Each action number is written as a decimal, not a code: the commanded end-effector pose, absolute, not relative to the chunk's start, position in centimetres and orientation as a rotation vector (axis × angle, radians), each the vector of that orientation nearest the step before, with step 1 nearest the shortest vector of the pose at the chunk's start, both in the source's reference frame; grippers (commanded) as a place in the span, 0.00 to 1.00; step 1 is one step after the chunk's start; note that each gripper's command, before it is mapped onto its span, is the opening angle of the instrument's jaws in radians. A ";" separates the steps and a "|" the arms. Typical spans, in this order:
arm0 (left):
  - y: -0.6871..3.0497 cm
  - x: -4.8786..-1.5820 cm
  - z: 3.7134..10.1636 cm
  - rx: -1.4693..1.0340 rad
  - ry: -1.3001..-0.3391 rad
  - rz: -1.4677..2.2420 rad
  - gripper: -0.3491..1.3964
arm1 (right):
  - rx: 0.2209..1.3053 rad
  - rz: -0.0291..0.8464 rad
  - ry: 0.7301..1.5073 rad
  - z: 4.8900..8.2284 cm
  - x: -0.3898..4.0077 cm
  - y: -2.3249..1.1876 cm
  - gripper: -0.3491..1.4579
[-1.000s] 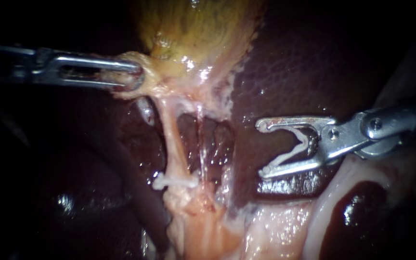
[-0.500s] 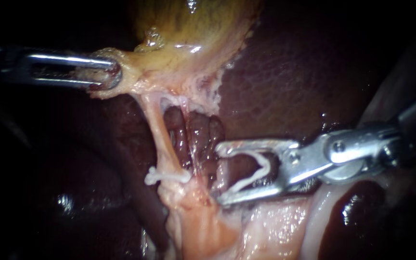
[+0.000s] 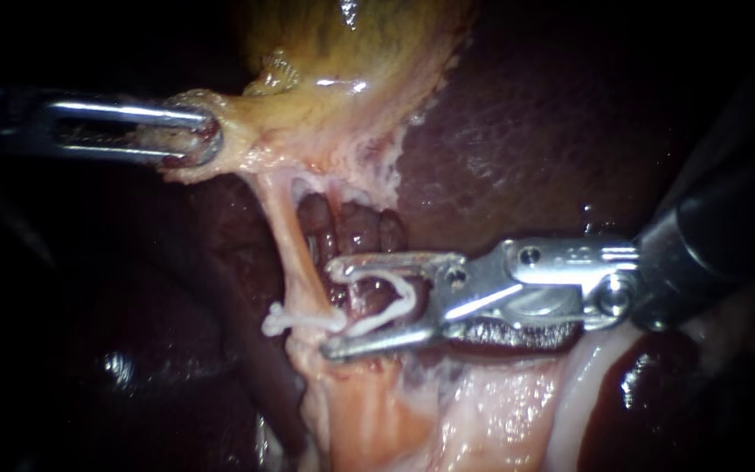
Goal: Clipping second clip left tube
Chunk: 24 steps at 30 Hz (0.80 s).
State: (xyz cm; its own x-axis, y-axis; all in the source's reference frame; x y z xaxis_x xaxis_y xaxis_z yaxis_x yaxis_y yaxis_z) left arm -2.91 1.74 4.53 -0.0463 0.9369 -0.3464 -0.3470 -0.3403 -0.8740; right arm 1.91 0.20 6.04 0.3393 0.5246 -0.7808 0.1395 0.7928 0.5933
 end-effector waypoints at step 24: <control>1.73 -2.94 4.52 -1.189 -0.731 1.602 0.00 | 0.766 0.144 1.355 5.70 2.40 0.05 0.44</control>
